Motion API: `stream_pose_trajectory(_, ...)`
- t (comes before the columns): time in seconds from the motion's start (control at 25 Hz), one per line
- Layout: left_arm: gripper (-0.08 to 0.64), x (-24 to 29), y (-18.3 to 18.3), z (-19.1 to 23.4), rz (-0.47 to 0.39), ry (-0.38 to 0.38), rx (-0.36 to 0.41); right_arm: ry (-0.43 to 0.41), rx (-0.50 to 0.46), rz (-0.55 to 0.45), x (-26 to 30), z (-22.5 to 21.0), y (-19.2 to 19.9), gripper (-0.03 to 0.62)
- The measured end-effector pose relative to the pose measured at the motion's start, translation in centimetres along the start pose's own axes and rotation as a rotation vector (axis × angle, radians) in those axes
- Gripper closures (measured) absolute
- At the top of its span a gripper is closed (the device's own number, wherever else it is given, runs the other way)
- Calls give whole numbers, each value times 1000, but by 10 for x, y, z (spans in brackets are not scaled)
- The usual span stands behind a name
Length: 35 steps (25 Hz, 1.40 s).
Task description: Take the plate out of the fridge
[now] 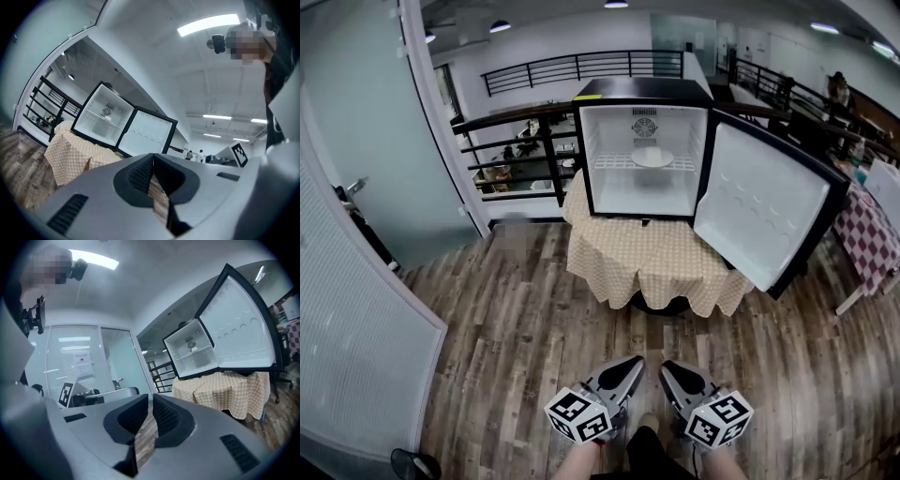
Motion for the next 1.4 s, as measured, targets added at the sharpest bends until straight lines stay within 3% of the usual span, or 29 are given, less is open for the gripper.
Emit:
stream_pose_trajectory(0.76,551,123,-45,79,29,-12,2,17,104,-20,65,-129,-62,541)
stream_pose_trajectory(1.4,551,157,-63,106,7,-36,13,-43,136,-34,95,-163,-85,541)
Point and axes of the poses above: the fingertips, and each gripper's own axes: x forward along the fingers, z to its left, y out of its underside, the point moved 10 cm from there along -x, backward along the fingers, and after that the axes turned 8 degrees about z, right-handed, at the moved point
